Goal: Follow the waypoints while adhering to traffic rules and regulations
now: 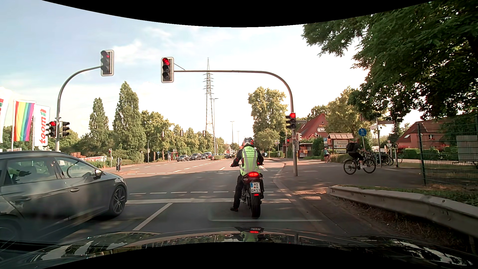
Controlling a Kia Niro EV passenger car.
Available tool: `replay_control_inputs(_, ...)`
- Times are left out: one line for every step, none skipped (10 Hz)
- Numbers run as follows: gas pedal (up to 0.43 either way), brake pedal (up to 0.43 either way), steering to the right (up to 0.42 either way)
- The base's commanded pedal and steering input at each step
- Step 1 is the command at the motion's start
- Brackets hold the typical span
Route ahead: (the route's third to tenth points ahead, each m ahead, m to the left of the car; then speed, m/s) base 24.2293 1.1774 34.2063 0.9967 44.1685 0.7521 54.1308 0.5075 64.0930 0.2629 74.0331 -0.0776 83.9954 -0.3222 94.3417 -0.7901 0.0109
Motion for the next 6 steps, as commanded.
replay_control_inputs(0.000, 0.000, 0.000)
replay_control_inputs(0.000, 0.000, 0.000)
replay_control_inputs(0.000, 0.000, 0.000)
replay_control_inputs(0.000, 0.000, 0.000)
replay_control_inputs(0.000, 0.000, 0.000)
replay_control_inputs(0.000, 0.000, 0.000)
